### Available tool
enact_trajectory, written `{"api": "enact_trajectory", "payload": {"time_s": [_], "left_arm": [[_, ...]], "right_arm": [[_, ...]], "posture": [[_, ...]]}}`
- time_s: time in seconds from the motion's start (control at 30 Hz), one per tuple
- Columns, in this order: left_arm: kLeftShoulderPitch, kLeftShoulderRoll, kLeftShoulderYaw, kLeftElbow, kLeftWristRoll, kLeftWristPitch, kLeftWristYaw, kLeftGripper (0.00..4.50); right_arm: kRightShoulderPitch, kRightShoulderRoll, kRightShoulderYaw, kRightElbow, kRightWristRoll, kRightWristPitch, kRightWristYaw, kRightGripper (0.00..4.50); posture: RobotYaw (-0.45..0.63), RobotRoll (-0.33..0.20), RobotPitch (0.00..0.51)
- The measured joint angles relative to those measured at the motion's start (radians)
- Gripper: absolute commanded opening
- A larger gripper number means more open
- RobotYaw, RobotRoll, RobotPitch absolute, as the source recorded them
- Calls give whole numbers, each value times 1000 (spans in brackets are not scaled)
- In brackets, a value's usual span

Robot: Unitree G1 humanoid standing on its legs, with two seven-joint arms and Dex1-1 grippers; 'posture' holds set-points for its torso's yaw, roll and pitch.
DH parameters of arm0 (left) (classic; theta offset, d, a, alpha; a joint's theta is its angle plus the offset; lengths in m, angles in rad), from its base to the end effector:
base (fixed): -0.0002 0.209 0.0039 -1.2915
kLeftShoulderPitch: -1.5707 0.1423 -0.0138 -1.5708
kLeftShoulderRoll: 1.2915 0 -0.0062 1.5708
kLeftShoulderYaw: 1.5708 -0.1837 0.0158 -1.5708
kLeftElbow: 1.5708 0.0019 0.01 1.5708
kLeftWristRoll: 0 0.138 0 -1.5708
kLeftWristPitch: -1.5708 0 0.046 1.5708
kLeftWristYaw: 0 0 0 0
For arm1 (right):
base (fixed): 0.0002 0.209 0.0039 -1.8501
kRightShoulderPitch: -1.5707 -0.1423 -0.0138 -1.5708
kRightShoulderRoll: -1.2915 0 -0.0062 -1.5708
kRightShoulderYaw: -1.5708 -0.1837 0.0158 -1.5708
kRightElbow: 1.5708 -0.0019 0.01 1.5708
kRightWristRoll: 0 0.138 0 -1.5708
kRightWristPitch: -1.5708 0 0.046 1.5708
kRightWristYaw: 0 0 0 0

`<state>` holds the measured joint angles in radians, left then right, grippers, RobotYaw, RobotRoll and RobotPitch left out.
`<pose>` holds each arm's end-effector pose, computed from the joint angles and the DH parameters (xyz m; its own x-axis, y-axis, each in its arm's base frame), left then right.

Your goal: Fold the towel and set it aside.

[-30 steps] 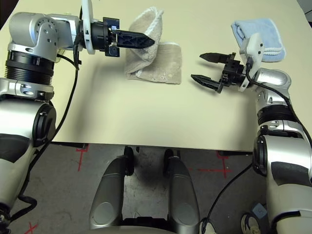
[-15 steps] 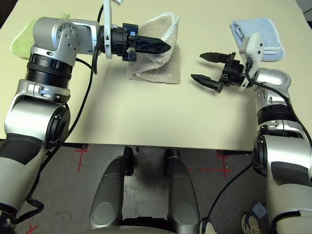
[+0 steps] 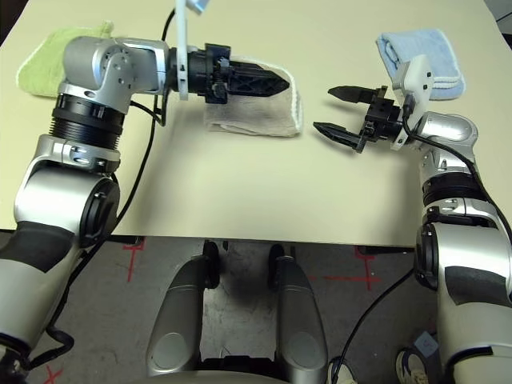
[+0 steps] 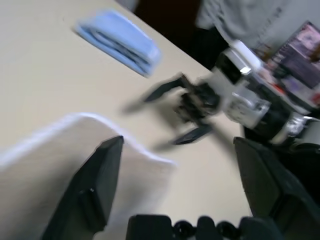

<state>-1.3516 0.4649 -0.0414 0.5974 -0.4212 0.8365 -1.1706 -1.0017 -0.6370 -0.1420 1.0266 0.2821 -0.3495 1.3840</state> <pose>0.3480 0.1655 0.3170 0.2780 -0.9569 -0.0839 0.9569 0.2835 -0.0629 0.3327 -0.2969 0.2136 0.5071 0.8610 0.0377 -0.7615 0.4682 -0.4483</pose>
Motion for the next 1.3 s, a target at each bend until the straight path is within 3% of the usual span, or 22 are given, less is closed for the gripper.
{"api": "enact_trajectory", "payload": {"time_s": [0.13, 0.3, 0.33, 0.43, 0.73, 0.8, 0.93, 1.23, 1.3], "left_arm": [[116, 142, -19, 14, 75, -220, -104, 4457], [219, 198, 1, 93, 116, -495, -200, 4457], [229, 197, 7, 109, 115, -542, -217, 4489], [231, 183, 35, 159, 115, -655, -244, 4500], [188, 149, 43, 260, 123, -772, -305, 4500], [174, 145, 43, 280, 129, -784, -309, 4500], [148, 129, 44, 319, 138, -811, -311, 3645], [131, 101, 60, 365, 146, -851, -341, 178], [115, 85, 62, 367, 147, -850, -340, 50]], "right_arm": [[-28, 22, -22, -22, 32, 71, 6, 4500], [-79, 40, -26, -44, 51, 151, 20, 4500], [-87, 46, -25, -47, 52, 159, 26, 4325], [-90, 62, -20, -48, 49, 168, 47, 3595], [-90, 65, -1, -46, 31, 166, 82, 205], [-90, 65, -1, -47, 30, 166, 82, 45], [-89, 66, -1, -49, 30, 166, 82, 0], [-88, 78, -1, -85, 35, 181, 81, 0], [-87, 90, -1, -101, 40, 191, 82, 0]], "posture": [[3, 0, 359], [12, 0, 359], [13, 0, 360], [15, 0, 360], [6, 0, 354], [6, 0, 354], [4, 0, 354], [-1, 0, 352], [7, 0, 352]]}}
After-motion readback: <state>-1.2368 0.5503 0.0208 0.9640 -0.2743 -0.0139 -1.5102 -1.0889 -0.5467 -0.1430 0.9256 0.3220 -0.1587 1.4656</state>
